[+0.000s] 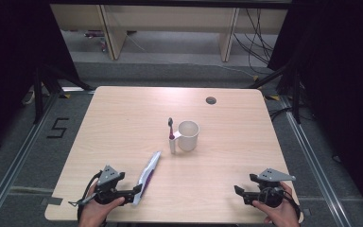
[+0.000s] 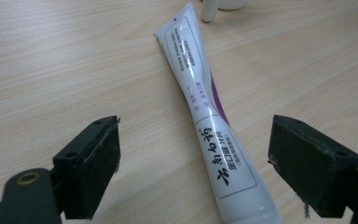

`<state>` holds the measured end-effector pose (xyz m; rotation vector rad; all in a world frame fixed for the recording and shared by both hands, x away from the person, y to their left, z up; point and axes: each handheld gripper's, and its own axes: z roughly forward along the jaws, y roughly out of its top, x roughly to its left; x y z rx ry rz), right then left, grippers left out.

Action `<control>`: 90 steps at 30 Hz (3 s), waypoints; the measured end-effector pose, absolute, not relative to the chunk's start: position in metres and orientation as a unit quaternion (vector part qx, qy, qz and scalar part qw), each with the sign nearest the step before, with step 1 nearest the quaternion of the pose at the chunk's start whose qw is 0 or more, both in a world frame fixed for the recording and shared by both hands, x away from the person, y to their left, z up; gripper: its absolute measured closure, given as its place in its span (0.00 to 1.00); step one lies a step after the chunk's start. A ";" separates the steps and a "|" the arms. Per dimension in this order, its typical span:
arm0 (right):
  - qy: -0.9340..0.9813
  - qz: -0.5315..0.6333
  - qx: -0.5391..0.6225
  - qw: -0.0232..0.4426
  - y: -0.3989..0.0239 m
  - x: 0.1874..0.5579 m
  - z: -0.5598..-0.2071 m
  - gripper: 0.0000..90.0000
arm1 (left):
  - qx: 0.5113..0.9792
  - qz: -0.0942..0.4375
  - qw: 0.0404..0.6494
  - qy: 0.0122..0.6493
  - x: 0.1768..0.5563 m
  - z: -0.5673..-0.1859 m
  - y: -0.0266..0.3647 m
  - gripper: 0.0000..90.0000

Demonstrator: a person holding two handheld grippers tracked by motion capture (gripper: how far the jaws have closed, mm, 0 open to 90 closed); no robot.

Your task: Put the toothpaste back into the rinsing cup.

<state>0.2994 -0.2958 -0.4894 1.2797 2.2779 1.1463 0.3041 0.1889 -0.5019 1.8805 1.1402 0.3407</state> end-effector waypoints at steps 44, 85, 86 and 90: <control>0.801 0.394 0.428 0.143 -0.297 0.301 -0.491 0.26 | 0.895 0.073 0.215 0.383 0.372 -0.478 0.123 0.69; 0.800 0.389 0.435 0.139 -0.295 0.300 -0.491 0.27 | 0.960 0.027 0.075 0.270 0.380 -0.478 0.073 0.85; 0.800 0.389 0.435 0.139 -0.295 0.300 -0.491 0.27 | 0.960 0.027 0.075 0.270 0.380 -0.478 0.073 0.85; 0.801 0.388 0.435 0.139 -0.296 0.300 -0.491 0.27 | 0.963 0.028 0.059 0.261 0.381 -0.478 0.069 0.85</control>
